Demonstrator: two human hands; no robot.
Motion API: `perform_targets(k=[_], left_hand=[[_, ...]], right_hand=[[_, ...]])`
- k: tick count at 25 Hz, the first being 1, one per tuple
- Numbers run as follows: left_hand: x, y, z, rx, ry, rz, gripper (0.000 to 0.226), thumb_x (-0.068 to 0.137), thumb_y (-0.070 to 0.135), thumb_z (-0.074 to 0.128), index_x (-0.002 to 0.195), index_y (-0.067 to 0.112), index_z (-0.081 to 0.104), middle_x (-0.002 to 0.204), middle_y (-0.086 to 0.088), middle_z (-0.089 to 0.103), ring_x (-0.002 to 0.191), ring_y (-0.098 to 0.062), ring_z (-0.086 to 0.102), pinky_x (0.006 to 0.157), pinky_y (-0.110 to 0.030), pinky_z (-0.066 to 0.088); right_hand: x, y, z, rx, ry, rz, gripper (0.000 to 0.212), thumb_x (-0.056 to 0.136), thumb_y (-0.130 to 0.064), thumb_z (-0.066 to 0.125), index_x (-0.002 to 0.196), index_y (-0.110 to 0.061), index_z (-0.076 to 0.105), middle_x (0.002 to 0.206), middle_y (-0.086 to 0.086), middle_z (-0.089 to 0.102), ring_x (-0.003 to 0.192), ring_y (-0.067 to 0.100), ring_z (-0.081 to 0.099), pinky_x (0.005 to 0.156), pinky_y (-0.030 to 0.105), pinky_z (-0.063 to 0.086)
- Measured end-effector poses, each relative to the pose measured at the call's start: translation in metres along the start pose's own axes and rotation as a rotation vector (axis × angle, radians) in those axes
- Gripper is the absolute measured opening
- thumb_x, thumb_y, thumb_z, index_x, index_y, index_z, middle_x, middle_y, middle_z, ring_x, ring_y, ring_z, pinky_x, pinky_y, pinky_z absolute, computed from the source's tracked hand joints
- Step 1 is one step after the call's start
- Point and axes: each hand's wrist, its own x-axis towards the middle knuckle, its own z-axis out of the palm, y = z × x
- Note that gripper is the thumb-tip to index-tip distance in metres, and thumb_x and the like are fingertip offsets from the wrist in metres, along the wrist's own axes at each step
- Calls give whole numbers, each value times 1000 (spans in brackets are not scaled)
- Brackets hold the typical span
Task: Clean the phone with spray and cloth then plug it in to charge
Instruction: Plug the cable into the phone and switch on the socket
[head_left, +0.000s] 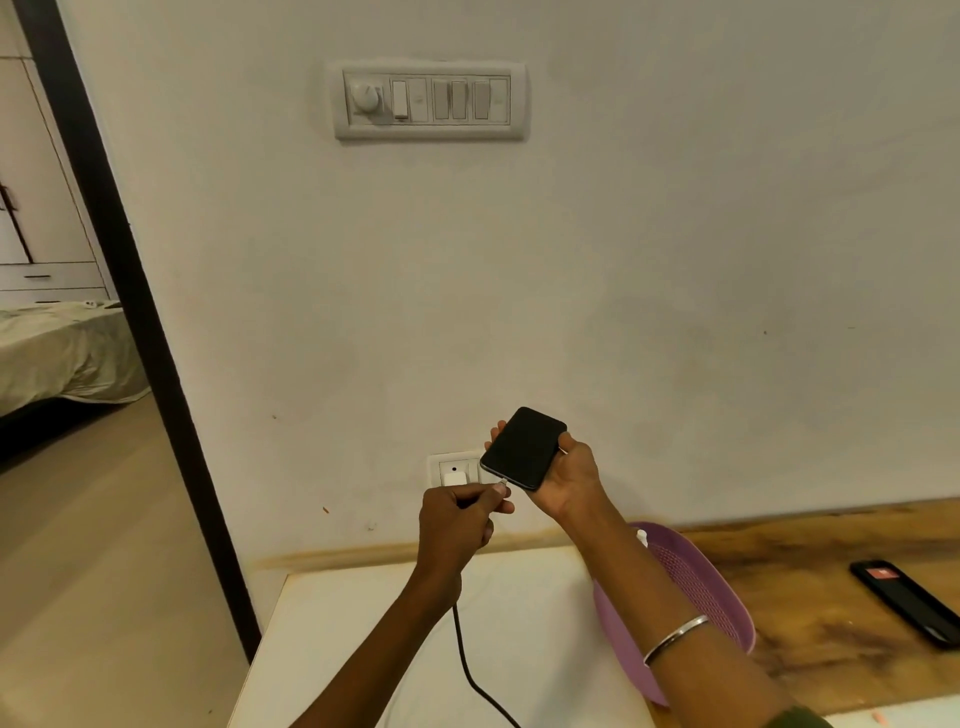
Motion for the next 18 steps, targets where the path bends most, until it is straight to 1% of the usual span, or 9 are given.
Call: perform_targets(k=[2, 4, 8, 11, 15, 18], left_hand=[[2, 0, 2, 5, 17, -23, 15, 90, 19, 68, 95, 8, 77, 80, -5, 77, 45, -7, 51, 47, -16, 43], [2, -1, 2, 12, 21, -36, 16, 91, 19, 68, 95, 7, 77, 81, -6, 77, 45, -7, 51, 47, -16, 43], [3, -7, 2, 33, 15, -35, 16, 91, 18, 68, 96, 6, 77, 80, -6, 76, 42, -6, 52, 46, -15, 43], [4, -12, 3, 52, 28, -39, 16, 91, 18, 68, 95, 6, 77, 80, -7, 76, 44, -8, 54, 47, -17, 45], [4, -19, 7, 50, 55, -61, 17, 91, 17, 67, 95, 4, 77, 81, -9, 75, 49, -13, 60, 52, -22, 52], [7, -20, 9, 47, 70, -53, 15, 91, 16, 67, 95, 5, 77, 79, -8, 75, 49, -12, 61, 53, -23, 55]], right_hand=[[2, 1, 1, -11, -7, -10, 51, 100, -47, 33, 124, -9, 58, 114, 23, 69, 102, 41, 67, 89, 57, 53], [3, 2, 1, -22, -23, -14, 54, 99, -50, 33, 124, -9, 58, 112, 22, 70, 100, 40, 68, 90, 58, 52], [5, 5, -3, -30, -68, -16, 55, 97, -54, 37, 125, -11, 58, 116, 20, 67, 101, 37, 67, 92, 53, 52], [6, 9, -6, -23, -101, -25, 55, 96, -55, 39, 124, -13, 59, 115, 19, 67, 102, 36, 66, 92, 51, 52], [8, 15, -10, -35, -93, -29, 54, 95, -55, 40, 126, -14, 58, 114, 17, 67, 101, 35, 66, 92, 50, 52], [9, 16, -12, -16, -89, -31, 54, 95, -55, 40, 125, -14, 59, 115, 17, 67, 102, 35, 65, 92, 50, 52]])
